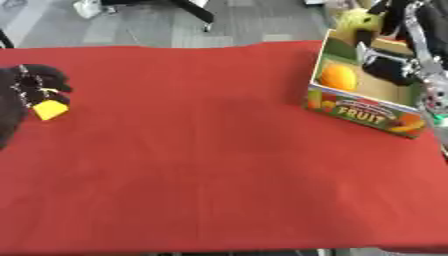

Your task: Pick up the objects with one hand, pass them to the other hand, and then place them into the box on the other side of the table.

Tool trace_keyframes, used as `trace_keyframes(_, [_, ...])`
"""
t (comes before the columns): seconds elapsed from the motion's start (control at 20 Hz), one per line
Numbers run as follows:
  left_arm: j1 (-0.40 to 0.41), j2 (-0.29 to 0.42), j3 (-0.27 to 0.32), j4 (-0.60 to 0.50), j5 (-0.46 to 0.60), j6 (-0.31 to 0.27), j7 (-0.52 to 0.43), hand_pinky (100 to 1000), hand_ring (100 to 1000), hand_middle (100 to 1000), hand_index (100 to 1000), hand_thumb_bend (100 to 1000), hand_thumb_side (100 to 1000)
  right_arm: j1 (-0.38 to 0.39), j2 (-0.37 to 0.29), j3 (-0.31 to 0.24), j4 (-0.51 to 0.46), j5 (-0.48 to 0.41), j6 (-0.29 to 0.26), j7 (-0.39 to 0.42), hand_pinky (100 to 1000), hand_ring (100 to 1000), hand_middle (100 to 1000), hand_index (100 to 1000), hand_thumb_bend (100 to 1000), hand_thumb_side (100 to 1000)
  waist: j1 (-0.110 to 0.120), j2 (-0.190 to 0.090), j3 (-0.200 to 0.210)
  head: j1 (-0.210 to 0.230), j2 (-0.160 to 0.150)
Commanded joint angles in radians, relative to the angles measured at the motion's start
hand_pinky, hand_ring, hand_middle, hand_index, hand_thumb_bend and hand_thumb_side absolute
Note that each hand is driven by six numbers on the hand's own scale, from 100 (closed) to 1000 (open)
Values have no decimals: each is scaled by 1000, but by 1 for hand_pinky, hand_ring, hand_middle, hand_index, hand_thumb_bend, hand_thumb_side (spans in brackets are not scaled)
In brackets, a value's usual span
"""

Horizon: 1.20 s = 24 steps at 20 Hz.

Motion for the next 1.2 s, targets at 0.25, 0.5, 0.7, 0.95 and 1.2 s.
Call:
trace_keyframes(0.25, [10, -7, 35, -28, 10, -14, 21, 635, 673, 652, 731, 644, 845, -102, -64, -14, 185, -111, 108, -51, 464, 524, 450, 334, 100, 100, -7, 5, 22, -39, -6])
trace_keyframes(0.5, [14, -20, 37, -29, 11, -18, 23, 635, 673, 652, 731, 643, 843, -152, -60, 5, 315, -84, 54, -9, 540, 597, 538, 521, 100, 213, -9, 7, 39, -56, -12])
trace_keyframes(0.7, [17, -26, 38, -30, 12, -21, 23, 636, 673, 653, 731, 643, 841, -172, -49, 3, 409, -31, 0, 46, 573, 639, 586, 621, 163, 317, -8, 8, 51, -64, -13])
trace_keyframes(0.95, [23, -32, 43, -27, 12, -23, 24, 637, 675, 654, 732, 643, 840, -188, -38, -9, 529, 39, -56, 103, 599, 670, 618, 736, 407, 527, -7, 8, 56, -68, -12])
trace_keyframes(1.2, [30, -37, 51, -21, 8, -25, 23, 639, 677, 657, 733, 640, 840, -201, -30, -18, 655, 76, -117, 127, 616, 699, 649, 835, 605, 682, -8, 6, 52, -66, -10])
